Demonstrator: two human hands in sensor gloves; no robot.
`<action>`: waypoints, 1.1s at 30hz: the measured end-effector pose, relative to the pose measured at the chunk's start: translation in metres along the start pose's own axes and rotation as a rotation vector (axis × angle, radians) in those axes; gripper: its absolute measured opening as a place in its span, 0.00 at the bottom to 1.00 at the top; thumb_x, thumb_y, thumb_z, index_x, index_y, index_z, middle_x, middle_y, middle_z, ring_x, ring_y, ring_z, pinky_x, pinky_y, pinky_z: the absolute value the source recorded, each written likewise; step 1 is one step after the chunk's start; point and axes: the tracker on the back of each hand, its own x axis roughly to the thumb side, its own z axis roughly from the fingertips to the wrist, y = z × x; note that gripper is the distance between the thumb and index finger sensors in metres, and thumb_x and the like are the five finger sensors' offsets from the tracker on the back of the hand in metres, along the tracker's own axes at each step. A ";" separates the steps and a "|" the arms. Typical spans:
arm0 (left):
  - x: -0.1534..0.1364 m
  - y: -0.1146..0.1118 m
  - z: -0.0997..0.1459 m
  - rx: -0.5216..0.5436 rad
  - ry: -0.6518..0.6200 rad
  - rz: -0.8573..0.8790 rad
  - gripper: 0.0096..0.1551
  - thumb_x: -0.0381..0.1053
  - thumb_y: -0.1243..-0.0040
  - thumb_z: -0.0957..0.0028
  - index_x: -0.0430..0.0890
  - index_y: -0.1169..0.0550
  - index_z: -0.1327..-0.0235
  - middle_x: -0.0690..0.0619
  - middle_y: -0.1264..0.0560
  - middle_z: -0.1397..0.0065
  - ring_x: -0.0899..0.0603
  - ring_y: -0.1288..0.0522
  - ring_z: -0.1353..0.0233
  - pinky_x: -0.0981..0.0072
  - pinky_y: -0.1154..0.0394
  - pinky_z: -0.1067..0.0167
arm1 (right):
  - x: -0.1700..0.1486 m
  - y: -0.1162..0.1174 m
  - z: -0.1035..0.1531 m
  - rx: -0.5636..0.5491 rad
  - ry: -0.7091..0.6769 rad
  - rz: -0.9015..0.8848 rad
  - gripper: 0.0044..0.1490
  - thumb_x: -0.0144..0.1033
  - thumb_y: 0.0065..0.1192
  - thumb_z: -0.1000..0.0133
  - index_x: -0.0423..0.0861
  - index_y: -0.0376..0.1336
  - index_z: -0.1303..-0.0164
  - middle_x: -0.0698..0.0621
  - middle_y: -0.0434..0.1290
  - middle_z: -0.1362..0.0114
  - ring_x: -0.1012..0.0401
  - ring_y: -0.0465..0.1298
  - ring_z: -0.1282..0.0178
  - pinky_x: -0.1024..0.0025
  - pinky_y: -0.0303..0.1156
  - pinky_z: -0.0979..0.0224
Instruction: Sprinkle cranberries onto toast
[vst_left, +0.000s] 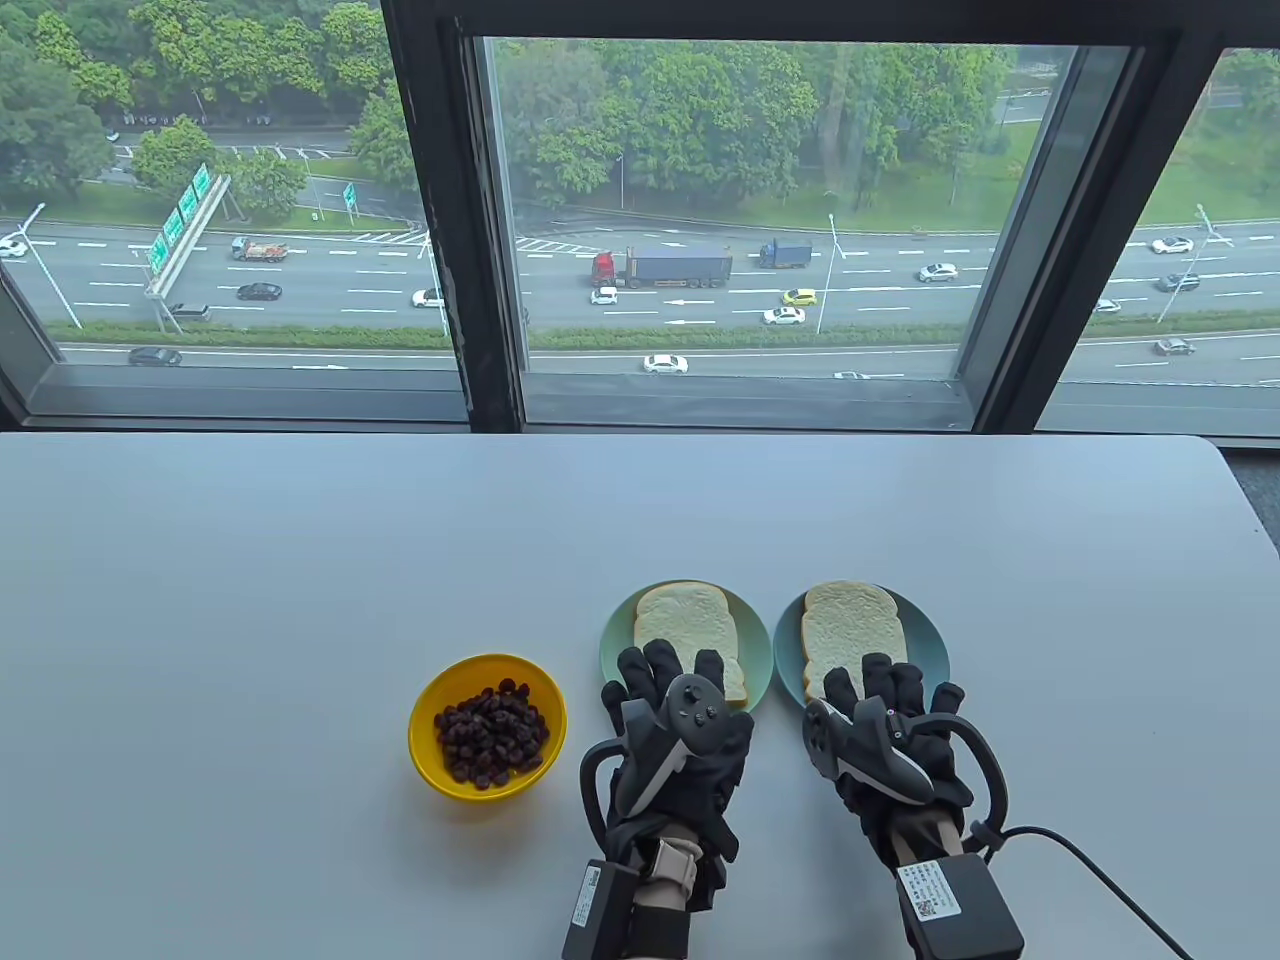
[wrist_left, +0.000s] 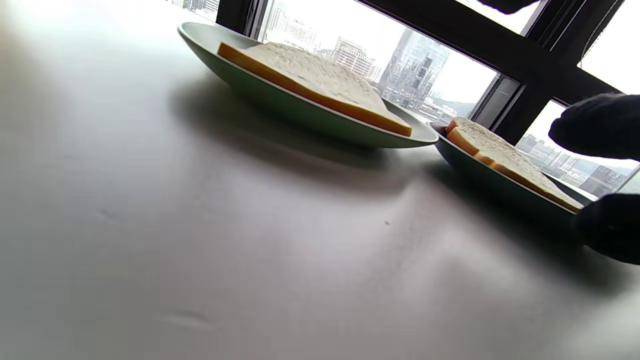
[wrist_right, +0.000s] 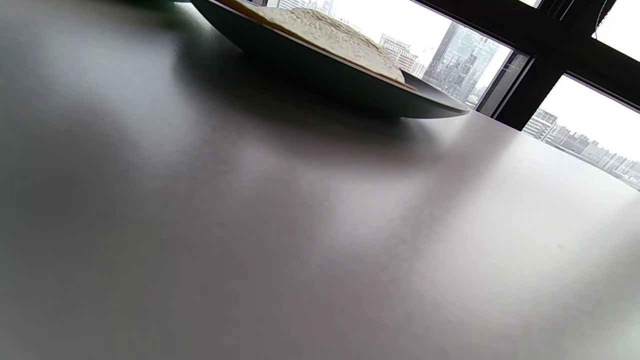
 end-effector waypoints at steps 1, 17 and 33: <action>-0.002 0.004 0.000 0.008 0.006 -0.016 0.43 0.70 0.57 0.48 0.69 0.57 0.23 0.53 0.74 0.17 0.42 0.83 0.21 0.42 0.76 0.26 | 0.001 0.000 0.000 -0.002 -0.001 0.002 0.51 0.68 0.34 0.53 0.57 0.25 0.28 0.40 0.32 0.22 0.42 0.42 0.20 0.32 0.48 0.27; -0.113 0.079 0.005 0.016 0.315 0.220 0.42 0.69 0.56 0.48 0.76 0.60 0.26 0.64 0.80 0.17 0.52 0.89 0.21 0.48 0.84 0.22 | 0.008 -0.001 0.001 -0.006 -0.009 0.059 0.51 0.67 0.35 0.53 0.57 0.26 0.28 0.41 0.32 0.22 0.43 0.43 0.19 0.33 0.48 0.26; -0.226 0.078 0.024 -0.046 0.680 0.720 0.43 0.60 0.51 0.41 0.77 0.62 0.26 0.61 0.71 0.13 0.48 0.70 0.12 0.52 0.62 0.12 | 0.010 0.001 0.002 -0.003 -0.021 0.081 0.51 0.67 0.36 0.53 0.58 0.27 0.28 0.41 0.33 0.22 0.44 0.43 0.19 0.34 0.49 0.25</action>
